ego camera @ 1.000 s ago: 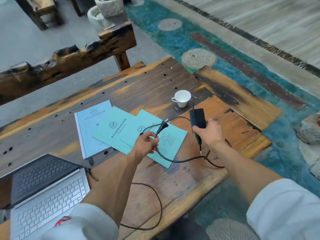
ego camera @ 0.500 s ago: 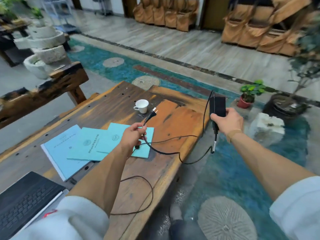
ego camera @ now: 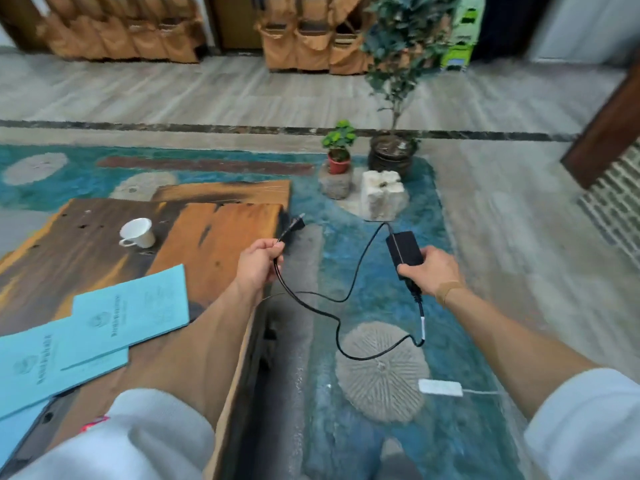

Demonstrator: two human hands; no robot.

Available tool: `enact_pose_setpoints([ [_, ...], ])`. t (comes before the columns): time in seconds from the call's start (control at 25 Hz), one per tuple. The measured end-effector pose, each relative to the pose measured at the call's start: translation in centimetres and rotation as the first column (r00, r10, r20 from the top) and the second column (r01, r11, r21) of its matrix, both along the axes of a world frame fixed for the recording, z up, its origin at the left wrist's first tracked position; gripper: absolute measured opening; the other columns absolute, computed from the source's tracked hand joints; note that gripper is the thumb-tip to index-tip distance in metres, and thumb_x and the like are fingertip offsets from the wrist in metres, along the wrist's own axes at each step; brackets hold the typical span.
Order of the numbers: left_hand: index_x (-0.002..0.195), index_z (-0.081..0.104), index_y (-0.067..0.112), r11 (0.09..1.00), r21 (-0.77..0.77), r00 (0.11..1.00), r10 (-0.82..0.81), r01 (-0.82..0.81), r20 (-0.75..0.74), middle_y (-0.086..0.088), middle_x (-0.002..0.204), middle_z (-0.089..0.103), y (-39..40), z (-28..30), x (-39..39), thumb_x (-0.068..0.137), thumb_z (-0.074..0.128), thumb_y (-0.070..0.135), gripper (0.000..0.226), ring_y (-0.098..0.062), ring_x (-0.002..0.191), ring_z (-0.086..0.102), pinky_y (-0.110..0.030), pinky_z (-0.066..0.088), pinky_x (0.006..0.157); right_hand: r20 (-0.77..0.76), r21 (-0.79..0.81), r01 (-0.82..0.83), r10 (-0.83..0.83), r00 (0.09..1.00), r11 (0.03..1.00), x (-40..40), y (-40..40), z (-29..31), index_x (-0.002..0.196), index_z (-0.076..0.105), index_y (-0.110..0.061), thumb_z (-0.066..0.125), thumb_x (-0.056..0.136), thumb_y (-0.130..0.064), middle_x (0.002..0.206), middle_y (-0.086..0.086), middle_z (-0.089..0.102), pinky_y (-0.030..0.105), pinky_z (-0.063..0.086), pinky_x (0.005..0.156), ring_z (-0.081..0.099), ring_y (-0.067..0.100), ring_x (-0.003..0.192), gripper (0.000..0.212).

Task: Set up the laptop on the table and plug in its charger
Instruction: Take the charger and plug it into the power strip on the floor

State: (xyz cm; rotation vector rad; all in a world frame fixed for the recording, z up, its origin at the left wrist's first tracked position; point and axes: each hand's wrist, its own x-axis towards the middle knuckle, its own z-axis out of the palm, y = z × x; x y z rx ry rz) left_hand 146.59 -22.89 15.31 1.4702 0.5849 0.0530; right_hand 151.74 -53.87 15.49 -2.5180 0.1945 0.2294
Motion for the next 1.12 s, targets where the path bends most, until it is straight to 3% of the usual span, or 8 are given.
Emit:
enact_pose_setpoints([
  [0.24,0.077,0.054,0.017,0.984,-0.029,0.981,-0.178,0.176,-0.079,0.004,0.051,0.051,-11.8,-2.7,2.1,0.092,0.055,0.007,0.018,-0.005,0.034,0.04,-0.014,0.027,0.034,-0.119,-0.034,0.096,-0.099,0.988,0.995,-4.0,-10.7,-4.9,0.094,0.063,-0.015,0.07,0.065,-0.042,0.084,0.011,0.07,0.037,0.058,0.066,0.067,0.029,0.076,0.04],
  [0.76,0.071,0.047,0.015,0.981,0.117,0.898,-0.092,0.156,-0.431,-0.004,0.059,0.045,-35.1,-14.8,1.7,0.088,0.05,0.001,0.022,-0.017,0.046,0.035,-0.022,0.03,0.039,-0.357,0.019,-0.005,0.012,0.934,1.0,-5.7,-30.5,-16.8,0.107,0.05,-0.016,0.07,0.072,-0.044,0.093,0.007,0.068,0.035,0.053,0.067,0.065,0.029,0.085,0.049],
  [0.88,0.071,0.051,0.015,0.981,0.141,0.875,-0.048,0.131,-0.481,-0.002,0.066,0.046,-37.9,-18.0,0.9,0.086,0.051,0.008,0.017,-0.016,0.051,0.034,-0.026,0.026,0.044,-0.407,0.079,0.013,0.02,0.913,0.997,-5.9,-32.5,-20.3,0.111,0.048,-0.018,0.07,0.073,-0.045,0.093,0.004,0.066,0.04,0.056,0.069,0.065,0.027,0.082,0.051],
  [0.96,0.072,0.055,0.014,0.971,0.209,0.866,0.002,0.119,-0.5,0.001,0.074,0.056,-39.0,-20.6,0.6,0.089,0.056,0.02,0.018,-0.01,0.054,0.044,-0.029,0.039,0.047,-0.433,0.11,0.024,0.026,0.901,0.994,-6.0,-33.2,-22.9,0.115,0.048,-0.018,0.071,0.074,-0.044,0.096,0.004,0.067,0.043,0.057,0.072,0.065,0.026,0.084,0.053],
  [1.0,0.071,0.056,0.014,0.953,0.267,0.86,0.012,0.145,-0.51,0.001,0.074,0.06,-39.3,-22.0,0.5,0.09,0.059,0.029,0.025,-0.007,0.081,0.058,-0.032,0.044,0.053,-0.441,0.119,0.013,0.041,0.896,0.993,-6.1,-33.3,-24.3,0.116,0.048,-0.018,0.071,0.075,-0.043,0.098,0.004,0.067,0.043,0.056,0.074,0.065,0.027,0.086,0.053],
  [1.04,0.07,0.056,0.013,0.93,0.318,0.847,0.015,0.183,-0.532,0.0,0.069,0.06,-39.7,-23.9,0.4,0.09,0.061,0.038,0.032,-0.019,0.06,0.026,-0.033,0.043,0.057,-0.448,0.118,0.0,0.054,0.892,0.993,-6.3,-33.5,-26.1,0.117,0.047,-0.019,0.07,0.075,-0.043,0.101,0.005,0.068,0.042,0.056,0.075,0.065,0.027,0.088,0.053],
  [1.08,0.068,0.054,0.015,0.911,0.347,0.829,0.011,0.221,-0.558,-0.001,0.065,0.058,-39.9,-25.7,0.4,0.089,0.062,0.044,0.036,-0.017,0.057,0.05,-0.032,0.04,0.057,-0.459,0.112,-0.017,0.067,0.886,0.994,-6.4,-33.5,-27.9,0.117,0.046,-0.019,0.069,0.075,-0.043,0.102,0.005,0.068,0.042,0.056,0.076,0.065,0.028,0.089,0.053],
  [1.12,0.067,0.052,0.017,0.899,0.359,0.811,0.008,0.25,-0.585,-0.001,0.062,0.055,-40.0,-27.5,0.2,0.088,0.061,0.048,0.038,-0.018,0.056,0.049,-0.031,0.038,0.055,-0.474,0.105,-0.033,0.079,0.877,0.994,-6.7,-33.4,-29.8,0.117,0.046,-0.019,0.068,0.075,-0.044,0.102,0.006,0.068,0.043,0.056,0.077,0.065,0.028,0.089,0.053],
])
